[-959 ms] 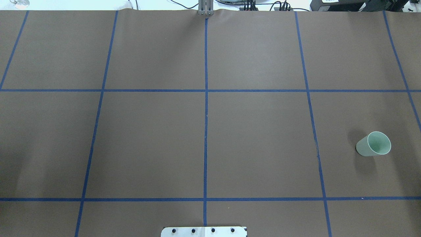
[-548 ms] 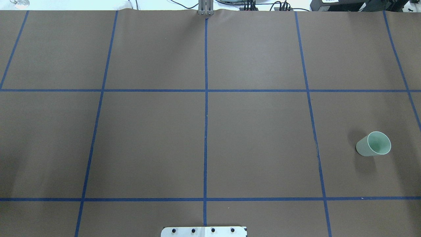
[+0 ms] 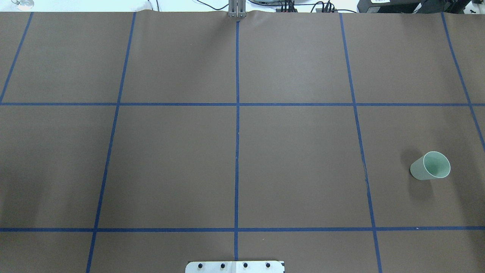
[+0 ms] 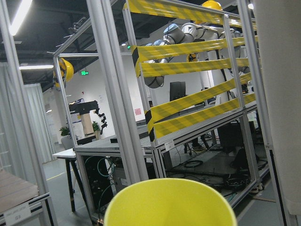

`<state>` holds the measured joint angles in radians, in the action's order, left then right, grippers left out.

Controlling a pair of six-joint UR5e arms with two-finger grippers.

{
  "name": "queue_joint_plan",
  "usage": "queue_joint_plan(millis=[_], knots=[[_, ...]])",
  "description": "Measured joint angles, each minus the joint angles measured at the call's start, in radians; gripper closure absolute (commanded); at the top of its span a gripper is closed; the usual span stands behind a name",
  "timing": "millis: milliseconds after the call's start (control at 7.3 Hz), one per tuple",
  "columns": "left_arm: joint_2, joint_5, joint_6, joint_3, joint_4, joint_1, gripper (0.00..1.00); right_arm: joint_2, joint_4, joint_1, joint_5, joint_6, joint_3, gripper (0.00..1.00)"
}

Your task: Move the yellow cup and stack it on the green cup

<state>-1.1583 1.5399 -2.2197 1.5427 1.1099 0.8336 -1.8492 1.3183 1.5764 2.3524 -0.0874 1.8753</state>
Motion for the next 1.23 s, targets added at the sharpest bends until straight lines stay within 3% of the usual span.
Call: queue_joint_plan(millis=[274, 548, 959, 1233], knots=[[-0.062, -0.303, 0.214, 0.014, 0.138, 0.215, 1.0, 0.002, 0.0, 0.0, -0.001, 0.0, 0.001, 0.0], [-0.102, -0.485, 0.484, 0.014, 0.444, 0.352, 1.0, 0.005, 0.0, 0.001, -0.001, -0.001, 0.001, 0.0], [-0.188, -0.54, 0.938, 0.008, 0.973, 0.444, 1.0, 0.014, -0.001, -0.001, 0.0, -0.004, 0.011, 0.0], [-0.331, -0.481, 1.093, 0.005, 1.102, 0.453, 1.0, 0.022, -0.001, -0.002, 0.007, -0.009, 0.02, 0.0]])
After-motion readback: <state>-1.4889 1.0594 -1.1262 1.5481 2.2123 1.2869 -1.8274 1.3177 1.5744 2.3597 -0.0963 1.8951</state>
